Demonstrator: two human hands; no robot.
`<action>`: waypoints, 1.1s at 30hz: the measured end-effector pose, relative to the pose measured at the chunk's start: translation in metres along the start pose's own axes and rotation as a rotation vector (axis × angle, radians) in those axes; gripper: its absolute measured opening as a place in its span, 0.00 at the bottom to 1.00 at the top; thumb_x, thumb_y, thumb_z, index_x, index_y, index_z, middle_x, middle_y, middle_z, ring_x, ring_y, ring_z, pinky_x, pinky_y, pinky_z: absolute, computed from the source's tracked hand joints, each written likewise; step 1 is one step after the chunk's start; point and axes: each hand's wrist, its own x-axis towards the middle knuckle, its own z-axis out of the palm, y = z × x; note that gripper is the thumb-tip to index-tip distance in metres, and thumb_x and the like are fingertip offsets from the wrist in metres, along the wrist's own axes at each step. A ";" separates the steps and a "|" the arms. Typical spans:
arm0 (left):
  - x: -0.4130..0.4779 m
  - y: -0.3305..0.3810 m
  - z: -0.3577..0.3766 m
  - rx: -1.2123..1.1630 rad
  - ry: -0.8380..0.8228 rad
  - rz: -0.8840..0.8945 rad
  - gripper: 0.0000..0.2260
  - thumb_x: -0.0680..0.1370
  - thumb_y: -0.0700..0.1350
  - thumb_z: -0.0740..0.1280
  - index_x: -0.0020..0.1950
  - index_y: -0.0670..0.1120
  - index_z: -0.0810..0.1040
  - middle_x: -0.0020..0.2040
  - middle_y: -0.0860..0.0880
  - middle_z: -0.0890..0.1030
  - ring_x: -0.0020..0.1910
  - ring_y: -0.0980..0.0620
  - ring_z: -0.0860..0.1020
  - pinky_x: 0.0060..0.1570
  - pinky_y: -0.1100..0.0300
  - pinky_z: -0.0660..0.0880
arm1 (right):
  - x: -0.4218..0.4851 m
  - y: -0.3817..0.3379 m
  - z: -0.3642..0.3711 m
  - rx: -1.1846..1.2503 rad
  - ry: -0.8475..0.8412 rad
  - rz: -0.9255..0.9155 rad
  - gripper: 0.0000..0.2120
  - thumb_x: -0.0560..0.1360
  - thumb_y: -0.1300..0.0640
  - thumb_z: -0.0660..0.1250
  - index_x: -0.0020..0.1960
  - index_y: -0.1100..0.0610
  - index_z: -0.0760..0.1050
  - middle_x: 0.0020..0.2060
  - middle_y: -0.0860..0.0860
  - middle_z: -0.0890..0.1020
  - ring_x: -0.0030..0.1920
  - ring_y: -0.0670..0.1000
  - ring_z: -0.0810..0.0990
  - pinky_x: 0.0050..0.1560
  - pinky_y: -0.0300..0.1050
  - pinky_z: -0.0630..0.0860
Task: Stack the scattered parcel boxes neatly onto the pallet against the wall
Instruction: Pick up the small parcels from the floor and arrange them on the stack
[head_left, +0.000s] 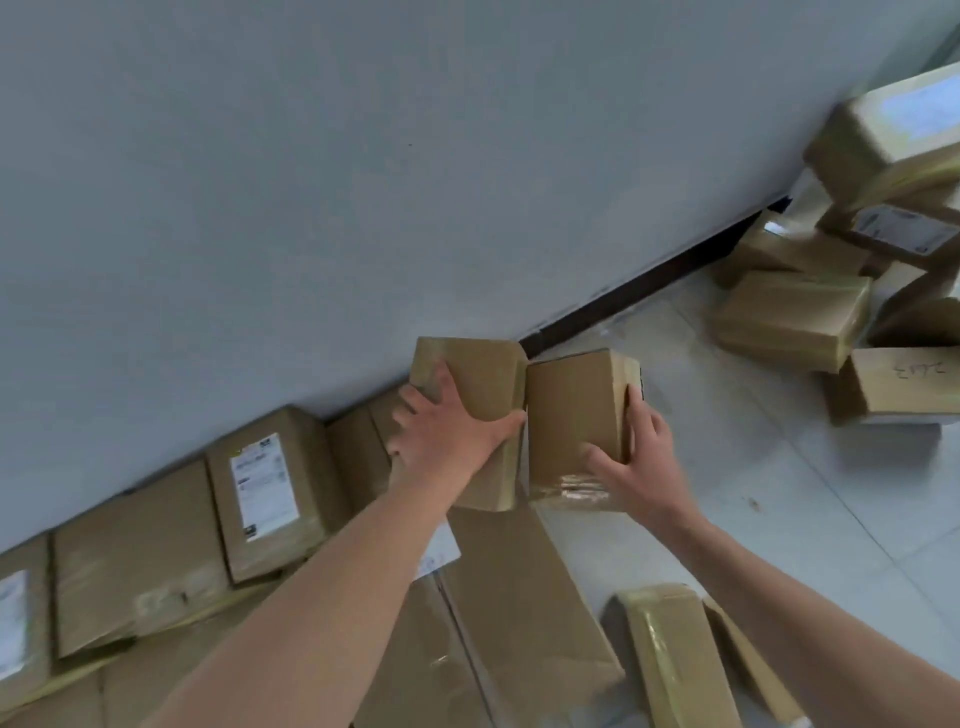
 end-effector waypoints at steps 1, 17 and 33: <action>0.004 -0.023 -0.012 -0.018 0.007 -0.049 0.57 0.59 0.83 0.56 0.78 0.56 0.38 0.78 0.39 0.52 0.73 0.34 0.58 0.63 0.33 0.66 | 0.003 -0.018 0.021 0.013 -0.038 -0.016 0.46 0.69 0.45 0.71 0.79 0.43 0.47 0.69 0.48 0.62 0.62 0.51 0.71 0.61 0.54 0.76; 0.044 -0.154 0.044 -0.138 -0.177 -0.286 0.50 0.72 0.77 0.50 0.77 0.46 0.30 0.77 0.35 0.32 0.77 0.35 0.35 0.68 0.26 0.46 | 0.075 -0.036 0.174 -0.115 -0.201 -0.095 0.26 0.81 0.46 0.59 0.76 0.47 0.56 0.59 0.45 0.76 0.56 0.46 0.75 0.55 0.38 0.69; 0.006 -0.024 0.004 -0.105 -0.045 0.005 0.38 0.79 0.60 0.57 0.80 0.50 0.38 0.79 0.39 0.36 0.77 0.39 0.35 0.71 0.33 0.41 | 0.045 -0.044 0.028 -0.216 -0.152 0.056 0.29 0.83 0.46 0.54 0.79 0.56 0.51 0.77 0.55 0.60 0.77 0.54 0.57 0.74 0.48 0.53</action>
